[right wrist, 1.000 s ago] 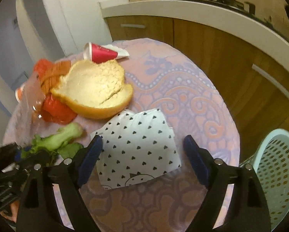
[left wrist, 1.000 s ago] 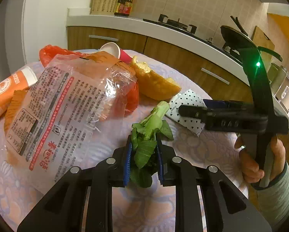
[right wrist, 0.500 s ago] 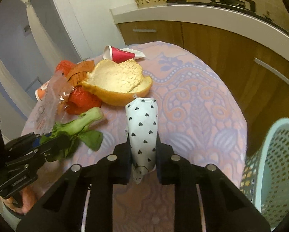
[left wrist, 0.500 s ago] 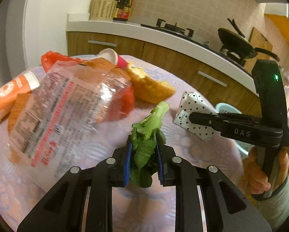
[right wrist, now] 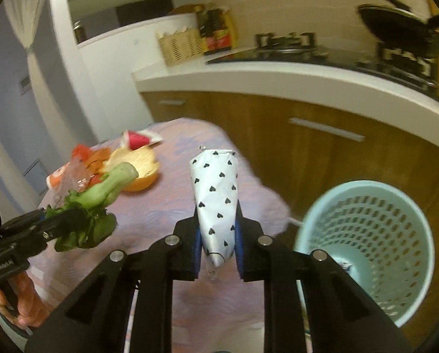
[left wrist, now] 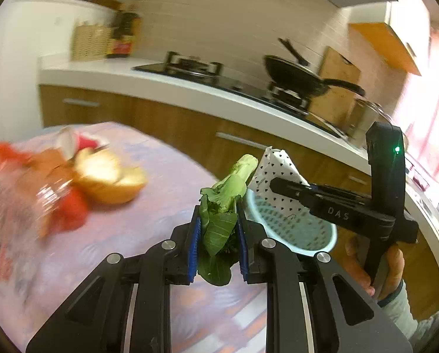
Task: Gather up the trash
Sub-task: 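Carry leaves and paper to the wastebasket and open both tools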
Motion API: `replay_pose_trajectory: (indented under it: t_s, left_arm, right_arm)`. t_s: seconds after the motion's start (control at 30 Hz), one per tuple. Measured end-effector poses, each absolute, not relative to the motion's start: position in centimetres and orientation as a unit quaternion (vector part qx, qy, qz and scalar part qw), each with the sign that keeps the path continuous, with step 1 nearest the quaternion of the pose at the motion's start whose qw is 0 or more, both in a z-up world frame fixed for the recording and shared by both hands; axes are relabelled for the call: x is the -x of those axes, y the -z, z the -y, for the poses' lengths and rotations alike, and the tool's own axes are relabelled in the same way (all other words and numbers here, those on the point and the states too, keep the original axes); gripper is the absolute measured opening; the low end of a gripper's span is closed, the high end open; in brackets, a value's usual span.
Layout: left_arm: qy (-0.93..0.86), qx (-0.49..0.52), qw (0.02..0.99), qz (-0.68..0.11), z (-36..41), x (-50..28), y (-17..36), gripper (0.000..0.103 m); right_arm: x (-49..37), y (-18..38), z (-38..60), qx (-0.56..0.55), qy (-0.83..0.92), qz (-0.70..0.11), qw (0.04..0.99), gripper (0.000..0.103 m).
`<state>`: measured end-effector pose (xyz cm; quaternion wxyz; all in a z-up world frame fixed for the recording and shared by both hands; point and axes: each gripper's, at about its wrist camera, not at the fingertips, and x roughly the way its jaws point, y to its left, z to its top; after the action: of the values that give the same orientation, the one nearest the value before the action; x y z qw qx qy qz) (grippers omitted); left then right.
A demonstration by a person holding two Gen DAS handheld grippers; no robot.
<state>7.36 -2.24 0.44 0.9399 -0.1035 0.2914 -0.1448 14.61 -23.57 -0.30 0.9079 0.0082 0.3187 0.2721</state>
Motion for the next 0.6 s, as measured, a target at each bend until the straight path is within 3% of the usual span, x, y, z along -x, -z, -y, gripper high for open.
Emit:
replay_pose_trajectory:
  t_s: [0.6]
  left_arm:
    - [0.234,0.065,0.907,-0.344,16.7,-19.1,2.2,0.020]
  right_arm:
    - [-18.1,4.4,36.7,-0.056,-0.151,-0.338,0.927,0.016]
